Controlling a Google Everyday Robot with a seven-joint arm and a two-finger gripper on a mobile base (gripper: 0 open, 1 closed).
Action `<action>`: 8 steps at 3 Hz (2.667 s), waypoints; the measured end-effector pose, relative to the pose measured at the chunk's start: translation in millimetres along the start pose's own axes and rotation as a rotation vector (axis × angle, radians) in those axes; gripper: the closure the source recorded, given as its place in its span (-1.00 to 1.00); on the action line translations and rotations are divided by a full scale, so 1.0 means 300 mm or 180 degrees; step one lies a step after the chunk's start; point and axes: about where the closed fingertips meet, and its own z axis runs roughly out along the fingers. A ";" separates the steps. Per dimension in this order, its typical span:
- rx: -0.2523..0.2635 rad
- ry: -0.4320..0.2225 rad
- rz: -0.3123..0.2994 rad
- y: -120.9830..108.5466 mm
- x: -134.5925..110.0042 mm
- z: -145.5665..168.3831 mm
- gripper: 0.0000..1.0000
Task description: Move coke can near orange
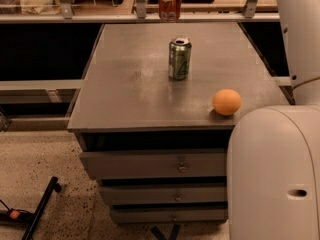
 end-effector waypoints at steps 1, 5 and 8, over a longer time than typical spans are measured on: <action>0.0017 0.0025 0.0037 0.003 0.029 -0.053 1.00; 0.0087 0.0155 0.0232 0.087 0.155 -0.340 1.00; -0.0039 0.0276 0.0676 0.295 0.421 -0.404 1.00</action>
Offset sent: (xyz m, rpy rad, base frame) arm -0.0528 -0.0658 0.0020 0.0045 -0.0028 -0.0815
